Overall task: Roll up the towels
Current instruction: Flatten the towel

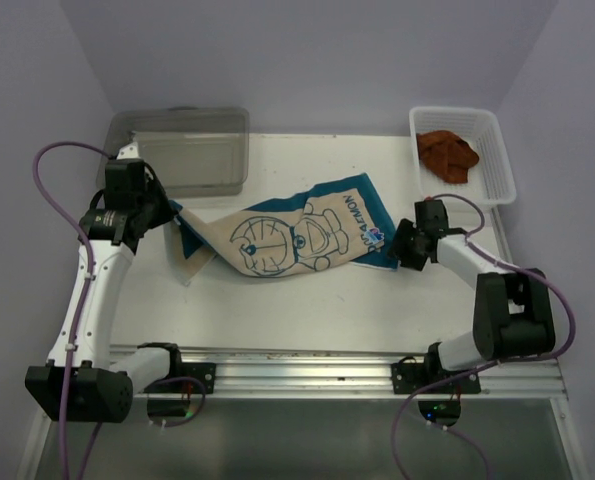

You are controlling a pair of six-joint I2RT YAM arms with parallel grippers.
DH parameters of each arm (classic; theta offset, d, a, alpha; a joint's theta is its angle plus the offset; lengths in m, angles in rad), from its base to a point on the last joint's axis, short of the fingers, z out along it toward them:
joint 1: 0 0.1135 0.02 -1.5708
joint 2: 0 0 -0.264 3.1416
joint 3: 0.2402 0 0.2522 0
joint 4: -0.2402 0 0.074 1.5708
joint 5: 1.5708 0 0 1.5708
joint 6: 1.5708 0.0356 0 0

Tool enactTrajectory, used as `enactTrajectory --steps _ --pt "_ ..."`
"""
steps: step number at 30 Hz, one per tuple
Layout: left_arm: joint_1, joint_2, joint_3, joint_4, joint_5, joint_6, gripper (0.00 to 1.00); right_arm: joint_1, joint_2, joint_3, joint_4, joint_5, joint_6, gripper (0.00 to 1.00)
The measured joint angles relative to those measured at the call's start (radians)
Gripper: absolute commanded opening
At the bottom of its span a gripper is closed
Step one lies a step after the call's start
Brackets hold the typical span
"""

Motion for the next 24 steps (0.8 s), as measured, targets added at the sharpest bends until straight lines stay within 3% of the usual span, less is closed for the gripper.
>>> enactTrajectory --steps 6,9,12,24 --pt "0.000 -0.005 0.000 0.000 0.000 0.000 0.00 0.000 0.035 -0.047 0.088 -0.035 0.037 0.49" --pt "0.000 -0.005 0.000 0.000 0.000 0.000 0.00 -0.001 0.014 -0.071 0.112 -0.028 0.054 0.60" --pt "0.000 -0.005 0.000 0.000 0.000 0.000 0.00 0.001 -0.024 -0.100 0.116 -0.016 0.061 0.61" --pt "0.000 -0.005 0.000 0.000 0.000 0.000 0.00 0.002 -0.102 -0.176 0.128 0.006 0.103 0.50"
